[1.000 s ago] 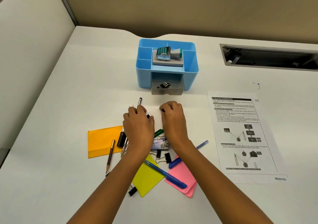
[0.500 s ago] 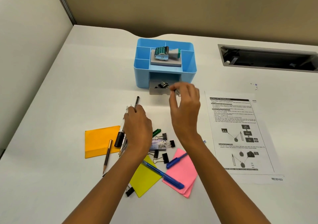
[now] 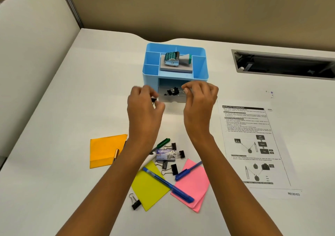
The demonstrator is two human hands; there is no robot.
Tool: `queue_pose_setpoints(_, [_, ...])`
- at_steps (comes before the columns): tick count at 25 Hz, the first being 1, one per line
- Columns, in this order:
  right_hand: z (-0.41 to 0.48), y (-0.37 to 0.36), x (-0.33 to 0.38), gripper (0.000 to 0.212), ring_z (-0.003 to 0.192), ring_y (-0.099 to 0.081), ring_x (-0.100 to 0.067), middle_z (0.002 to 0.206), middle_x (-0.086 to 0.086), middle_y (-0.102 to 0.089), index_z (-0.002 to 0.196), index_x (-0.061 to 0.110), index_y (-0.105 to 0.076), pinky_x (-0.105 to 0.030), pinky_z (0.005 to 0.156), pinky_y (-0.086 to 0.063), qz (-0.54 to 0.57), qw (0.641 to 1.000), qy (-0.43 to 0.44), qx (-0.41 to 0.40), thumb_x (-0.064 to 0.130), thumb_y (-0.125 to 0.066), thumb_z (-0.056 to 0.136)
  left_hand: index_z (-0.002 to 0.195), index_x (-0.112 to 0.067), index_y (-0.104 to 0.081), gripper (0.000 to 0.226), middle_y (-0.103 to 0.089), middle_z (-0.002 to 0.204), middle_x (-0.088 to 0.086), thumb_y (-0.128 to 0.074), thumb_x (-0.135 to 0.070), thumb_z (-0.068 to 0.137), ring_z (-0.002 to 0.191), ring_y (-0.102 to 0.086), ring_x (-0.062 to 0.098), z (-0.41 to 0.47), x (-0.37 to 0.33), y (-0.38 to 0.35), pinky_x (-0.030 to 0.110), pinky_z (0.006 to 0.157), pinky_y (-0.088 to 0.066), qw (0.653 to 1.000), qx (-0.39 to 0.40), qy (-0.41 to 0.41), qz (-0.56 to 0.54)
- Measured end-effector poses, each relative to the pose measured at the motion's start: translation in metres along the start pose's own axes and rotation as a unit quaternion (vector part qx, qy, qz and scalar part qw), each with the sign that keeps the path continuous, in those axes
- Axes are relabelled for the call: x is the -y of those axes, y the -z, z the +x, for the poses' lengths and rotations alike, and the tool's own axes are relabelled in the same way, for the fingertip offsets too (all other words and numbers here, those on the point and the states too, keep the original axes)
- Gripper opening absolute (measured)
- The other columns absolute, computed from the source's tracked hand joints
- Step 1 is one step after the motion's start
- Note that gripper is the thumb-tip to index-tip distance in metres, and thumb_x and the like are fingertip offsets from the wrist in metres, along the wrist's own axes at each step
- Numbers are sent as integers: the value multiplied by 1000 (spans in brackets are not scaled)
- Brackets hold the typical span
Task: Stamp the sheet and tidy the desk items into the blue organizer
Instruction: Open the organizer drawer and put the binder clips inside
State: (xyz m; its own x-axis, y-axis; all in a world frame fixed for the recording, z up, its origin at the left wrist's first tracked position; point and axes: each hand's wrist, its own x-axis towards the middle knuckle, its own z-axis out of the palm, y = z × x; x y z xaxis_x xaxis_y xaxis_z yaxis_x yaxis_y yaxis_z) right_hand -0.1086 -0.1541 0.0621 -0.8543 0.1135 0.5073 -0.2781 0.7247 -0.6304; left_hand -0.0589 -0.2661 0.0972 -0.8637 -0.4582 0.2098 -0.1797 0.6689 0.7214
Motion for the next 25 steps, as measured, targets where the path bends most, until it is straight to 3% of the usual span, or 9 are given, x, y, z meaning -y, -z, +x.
queue_pose_setpoints(2, [-15,12,0,14,103,-44,-20,101,-5,-62,102,11,-67,-22,84,-39,5,1000,-11,1,12,-57,92,96,-12,-61,16,-55,101,4,-66,-9,82,91,-54,13,18,-16,0,18,74,-47,999,2,-48,-15])
queue_pose_setpoints(4, [-32,23,-3,13,99,-45,-20,99,-6,-61,99,10,-67,-14,80,-31,4,1000,-21,11,11,-57,92,100,-11,-62,16,-56,106,6,-67,-12,84,94,-52,12,34,-27,-9,16,78,-45,998,32,-61,-8])
queue_pose_setpoints(9, [-75,44,-18,12,93,-45,-12,96,-2,-61,96,13,-67,-13,74,-32,9,997,-52,63,6,-60,89,108,-10,-64,23,-56,117,9,-65,-17,87,101,-55,19,56,-29,-36,19,83,-40,989,123,-19,84])
queue_pose_setpoints(12, [-92,51,-23,14,93,-47,-11,96,-1,-62,97,15,-66,-10,77,-33,-2,993,-67,92,5,-63,87,115,-12,-59,30,-54,119,8,-66,-17,86,106,-55,20,47,-22,-33,26,92,-46,993,108,-33,34])
queue_pose_setpoints(16, [-112,57,-22,21,93,-51,-9,102,-1,-62,101,15,-66,4,79,-31,-6,983,-83,162,1,-65,86,107,-13,-62,23,-57,109,4,-68,-15,85,93,-57,15,18,-2,-18,22,80,-50,993,70,-93,-22])
queue_pose_setpoints(20, [-128,58,-23,25,95,-58,-15,103,-5,-64,105,9,-67,-9,82,-38,-24,972,-41,229,-4,-64,83,101,-15,-64,16,-59,102,1,-66,-12,85,83,-53,9,-34,25,-6,10,71,-39,989,91,-113,-12])
queue_pose_setpoints(25, [-136,55,-26,40,100,-62,-24,106,-10,-68,111,4,-66,-23,87,-43,-41,967,-9,251,-12,-69,74,88,-20,-62,11,-58,88,-4,-69,-14,83,84,-46,13,-99,61,-2,21,71,-36,978,152,-121,77])
